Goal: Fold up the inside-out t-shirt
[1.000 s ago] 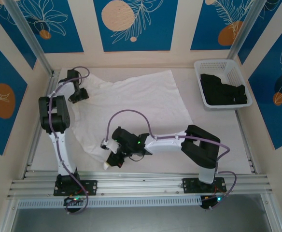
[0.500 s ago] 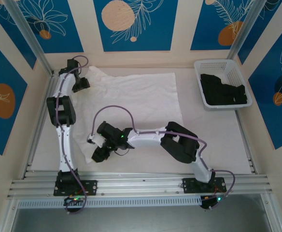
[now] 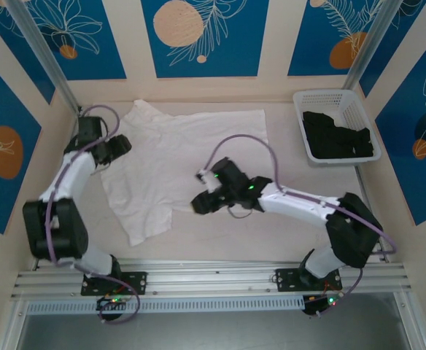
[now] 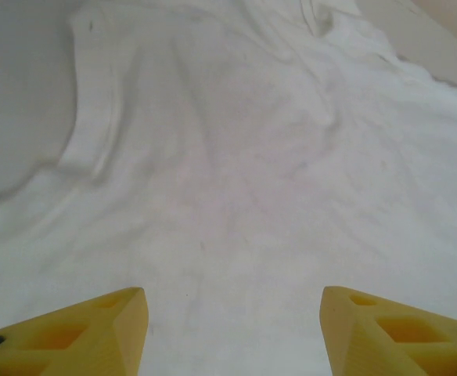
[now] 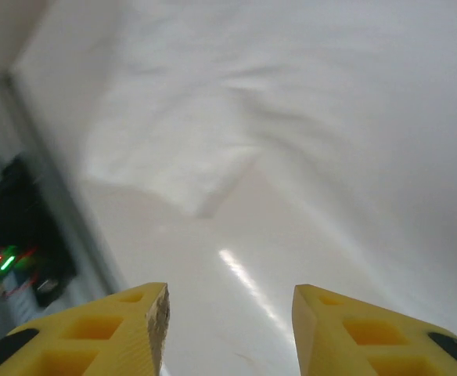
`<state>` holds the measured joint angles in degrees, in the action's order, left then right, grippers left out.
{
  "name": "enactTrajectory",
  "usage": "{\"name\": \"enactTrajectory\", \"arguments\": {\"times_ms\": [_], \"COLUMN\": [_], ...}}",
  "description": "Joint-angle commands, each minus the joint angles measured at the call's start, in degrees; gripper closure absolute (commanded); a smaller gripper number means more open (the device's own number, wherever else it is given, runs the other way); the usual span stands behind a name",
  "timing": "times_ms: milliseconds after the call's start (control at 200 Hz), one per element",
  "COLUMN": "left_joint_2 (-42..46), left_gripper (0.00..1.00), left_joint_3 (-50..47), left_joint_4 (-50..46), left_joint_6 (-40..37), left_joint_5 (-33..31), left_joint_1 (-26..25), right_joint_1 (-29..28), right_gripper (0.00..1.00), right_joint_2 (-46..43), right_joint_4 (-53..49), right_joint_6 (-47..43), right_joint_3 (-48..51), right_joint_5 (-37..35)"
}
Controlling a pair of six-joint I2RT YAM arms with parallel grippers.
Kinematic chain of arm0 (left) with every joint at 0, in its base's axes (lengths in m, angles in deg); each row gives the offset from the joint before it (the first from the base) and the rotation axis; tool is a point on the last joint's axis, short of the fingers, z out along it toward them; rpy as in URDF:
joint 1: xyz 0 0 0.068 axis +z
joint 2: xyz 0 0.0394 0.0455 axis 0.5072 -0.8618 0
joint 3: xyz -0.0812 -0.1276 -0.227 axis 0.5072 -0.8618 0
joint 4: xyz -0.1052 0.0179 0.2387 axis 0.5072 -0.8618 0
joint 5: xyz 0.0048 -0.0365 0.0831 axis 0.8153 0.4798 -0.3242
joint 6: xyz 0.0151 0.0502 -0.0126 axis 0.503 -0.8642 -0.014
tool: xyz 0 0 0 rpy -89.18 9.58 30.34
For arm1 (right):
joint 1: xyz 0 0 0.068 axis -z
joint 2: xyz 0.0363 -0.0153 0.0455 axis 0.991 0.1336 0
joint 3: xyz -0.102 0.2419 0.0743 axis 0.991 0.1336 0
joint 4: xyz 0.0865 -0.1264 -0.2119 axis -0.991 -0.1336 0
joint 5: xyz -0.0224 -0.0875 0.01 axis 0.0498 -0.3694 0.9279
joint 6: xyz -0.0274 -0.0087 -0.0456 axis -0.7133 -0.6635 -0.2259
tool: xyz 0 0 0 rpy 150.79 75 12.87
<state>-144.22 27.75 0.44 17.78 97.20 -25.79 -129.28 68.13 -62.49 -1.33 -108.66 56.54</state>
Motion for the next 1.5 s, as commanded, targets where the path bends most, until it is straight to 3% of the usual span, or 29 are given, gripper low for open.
{"name": "enactTrajectory", "arguments": {"times_ms": [0, 75, 185, 325, 425, 580, 780, 875, 965, 1170, 1355, 1495], "left_joint_2": [5.9, 12.0, 19.0, 23.1, 24.9, 25.4, 24.6, 25.1, 25.5, 27.1, 27.3, 22.4], "left_gripper": [0.41, 0.41, 0.40, 0.40, 0.39, 0.38, 0.40, 0.42, 0.43, 0.46, 0.63, 0.72], "left_joint_3": [-11.1, -17.1, -23.2, -25.8, -25.9, -26.4, -28.3, -31.3, -30.9, -32.3, -36.5, -36.4], "left_joint_4": [0.5, -4.1, -10.0, -18.0, -23.6, -27.1, -29.5, -29.4, -30.8, -31.9, -28.0, -22.6], "left_joint_6": [3.9, 3.4, 4.6, 7.8, 9.2, 13.2, 17.5, 20.1, 21.9, 24.5, 24.9, 22.8], "left_joint_5": [1.3, -0.7, -0.9, 0.0, -1.2, -1.0, -0.5, 1.7, 0.2, -0.9, 0.5, 0.4], "left_joint_1": [-0.7, -1.1, -1.3, -1.3, -1.6, -2.9, -6.2, -7.7, -11.5, -15.1, -15.5, -15.4], "right_joint_1": [8.6, 17.4, 29.4, 35.7, 37.2, 38.3, 38.0, 38.0, 38.0, 38.0, 38.0, 38.0], "right_gripper": [0.52, 0.51, 0.50, 0.50, 0.50, 0.52, 0.86, 0.96, 0.98, 0.99, 0.99, 0.99], "right_joint_2": [-4.9, -8.0, -12.1, -12.8, -10.9, -5.2, -1.3, -1.9, -2.5, -2.1, -3.6, -4.0], "right_joint_4": [-14.7, -17.4, -17.6, -18.9, -20.2, -17.7, -14.3, -14.1, -14.1, -13.5, -13.4, -13.2], "right_joint_6": [8.1, 10.1, 12.0, 13.3, 13.6, 13.0, 13.0, 12.7, 12.1, 11.4, 11.3, 11.3], "right_joint_3": [3.8, 7.6, 13.7, 16.6, 16.7, 15.6, 14.1, 13.8, 13.7, 13.7, 14.2, 14.4], "right_joint_5": [-12.6, -14.1, -10.6, -10.5, -11.6, -7.7, -3.1, -3.2, -3.6, -3.2, -3.4, -3.5]}}
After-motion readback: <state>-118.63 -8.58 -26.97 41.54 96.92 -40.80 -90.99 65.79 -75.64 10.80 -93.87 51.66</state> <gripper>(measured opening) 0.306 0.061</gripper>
